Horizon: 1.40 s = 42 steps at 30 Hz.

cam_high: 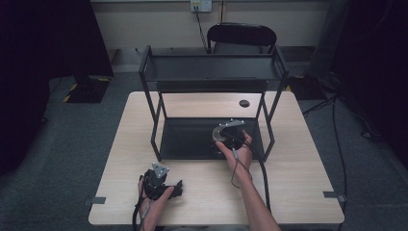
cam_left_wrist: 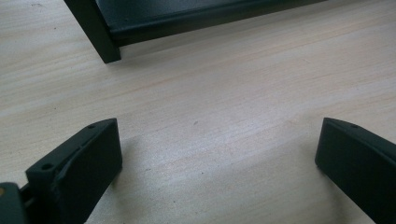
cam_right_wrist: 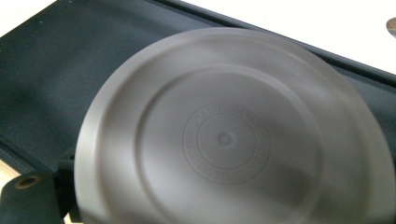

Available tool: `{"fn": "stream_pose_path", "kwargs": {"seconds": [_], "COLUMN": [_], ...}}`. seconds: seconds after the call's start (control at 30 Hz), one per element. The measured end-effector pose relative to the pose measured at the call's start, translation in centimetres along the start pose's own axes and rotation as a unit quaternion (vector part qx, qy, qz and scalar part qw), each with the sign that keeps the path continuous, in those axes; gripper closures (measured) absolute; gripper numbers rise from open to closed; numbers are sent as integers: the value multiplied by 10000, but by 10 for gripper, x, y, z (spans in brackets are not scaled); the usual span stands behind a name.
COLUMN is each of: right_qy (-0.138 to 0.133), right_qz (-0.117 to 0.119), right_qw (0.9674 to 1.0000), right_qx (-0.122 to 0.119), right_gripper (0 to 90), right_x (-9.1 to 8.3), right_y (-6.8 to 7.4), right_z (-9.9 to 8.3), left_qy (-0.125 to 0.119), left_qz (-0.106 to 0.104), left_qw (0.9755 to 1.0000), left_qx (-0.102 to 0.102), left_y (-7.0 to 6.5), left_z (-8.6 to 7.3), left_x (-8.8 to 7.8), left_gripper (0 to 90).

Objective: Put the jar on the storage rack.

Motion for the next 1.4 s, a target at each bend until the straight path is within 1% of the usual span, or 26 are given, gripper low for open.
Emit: {"fn": "stream_pose_path", "kwargs": {"seconds": [0.23,0.33,0.37,0.4,0.47,0.63,0.83,0.97,1.0,1.07,1.17,1.3,1.4], "right_qy": [15,11,13,10,-43,-129,-241,-245,-240,-301,-368,-460,-562], "right_qz": [57,7,38,74,104,142,136,78,41,61,6,73,58], "right_qw": [10000,10000,10000,9999,9997,9993,9991,9993,9993,9991,9989,9984,9979], "right_qx": [46,44,80,155,214,307,326,259,282,283,289,319,304], "right_gripper": [87,44,16,8,19,17,17,17,17,17,15,18,18], "right_x": [1,2,3,3,1,-4,-12,-17,-19,-23,-28,-35,-41], "right_y": [-1,-1,-1,-2,-2,-4,-4,-2,-2,-1,0,1,3], "right_z": [1,0,0,0,1,3,4,4,4,4,4,5,6], "left_qy": [0,1,1,0,0,0,0,0,-1,0,-1,-2,0], "left_qz": [0,0,0,0,0,1,0,0,0,1,1,0,0], "left_qw": [10000,10000,10000,10000,10000,10000,10000,10000,10000,10000,10000,10000,10000], "left_qx": [1,1,2,0,0,0,1,1,0,1,0,-1,0], "left_y": [0,0,0,0,0,0,0,0,0,0,0,0,0], "left_z": [0,0,0,0,0,0,0,0,0,0,0,0,0], "left_x": [0,0,0,0,0,0,0,0,0,0,0,0,0], "left_gripper": [0,0,0,0,0,0,0,0,0,0,0,0,0]}}
Point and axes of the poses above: each handheld gripper's, and its own axes: x roughly forward along the jaws, z roughly out of its top, y roughly to its left, the point moved 2 cm from there along x, roughly forward along the jaws, and after that the axes turned 8 degrees about z, right-handed, at the moved point
